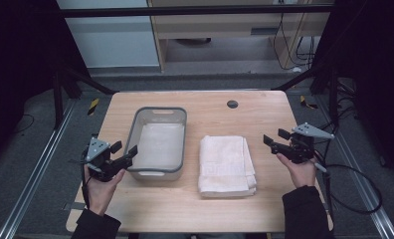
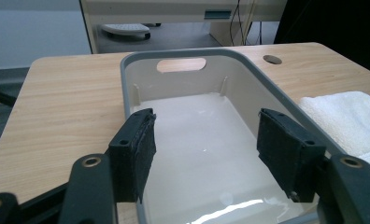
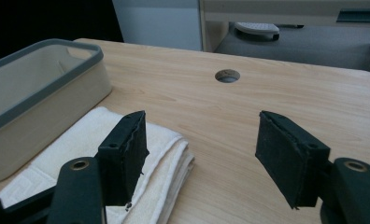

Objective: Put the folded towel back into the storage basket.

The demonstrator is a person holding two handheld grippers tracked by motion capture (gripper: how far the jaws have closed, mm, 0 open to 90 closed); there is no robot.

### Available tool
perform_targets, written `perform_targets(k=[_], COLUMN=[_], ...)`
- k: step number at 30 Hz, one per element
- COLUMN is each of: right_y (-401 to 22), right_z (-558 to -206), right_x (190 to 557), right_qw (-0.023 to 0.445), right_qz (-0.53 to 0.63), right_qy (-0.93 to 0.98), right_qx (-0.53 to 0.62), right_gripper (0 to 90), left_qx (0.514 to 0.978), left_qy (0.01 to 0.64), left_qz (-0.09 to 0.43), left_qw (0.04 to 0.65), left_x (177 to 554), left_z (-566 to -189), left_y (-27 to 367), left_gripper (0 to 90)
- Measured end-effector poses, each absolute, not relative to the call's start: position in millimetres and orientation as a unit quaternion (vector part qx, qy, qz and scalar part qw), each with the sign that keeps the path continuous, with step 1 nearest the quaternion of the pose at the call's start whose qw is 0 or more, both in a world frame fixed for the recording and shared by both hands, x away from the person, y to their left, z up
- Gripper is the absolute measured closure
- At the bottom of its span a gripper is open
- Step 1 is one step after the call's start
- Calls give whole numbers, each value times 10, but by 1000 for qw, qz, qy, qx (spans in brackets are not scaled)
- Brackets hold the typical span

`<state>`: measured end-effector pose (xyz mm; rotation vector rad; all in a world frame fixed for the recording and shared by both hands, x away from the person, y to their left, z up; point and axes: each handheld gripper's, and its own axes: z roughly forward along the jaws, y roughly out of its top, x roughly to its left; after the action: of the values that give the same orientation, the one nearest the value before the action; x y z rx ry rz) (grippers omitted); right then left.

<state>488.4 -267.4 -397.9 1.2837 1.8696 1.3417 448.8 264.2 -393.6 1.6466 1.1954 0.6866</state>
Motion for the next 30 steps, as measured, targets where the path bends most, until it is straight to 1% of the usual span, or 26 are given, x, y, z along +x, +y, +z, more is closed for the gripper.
perform_targets(k=[10,27,30], right_y=[-2621,-2519,-2502], right_z=[-3903,-3986,-4002], right_x=[4951,5046,5063], right_qw=[250,238,244], right_qz=[500,504,504], right_qy=[686,694,690], right_qx=[466,456,458], right_gripper=[316,299,300], left_qx=[688,718,726], left_qy=[471,435,429], left_qz=[273,245,243], left_qw=[481,484,479], left_x=[4523,4540,4539], left_z=[-3905,-3993,-4018], left_y=[2364,1804,1729], left_gripper=[364,370,370])
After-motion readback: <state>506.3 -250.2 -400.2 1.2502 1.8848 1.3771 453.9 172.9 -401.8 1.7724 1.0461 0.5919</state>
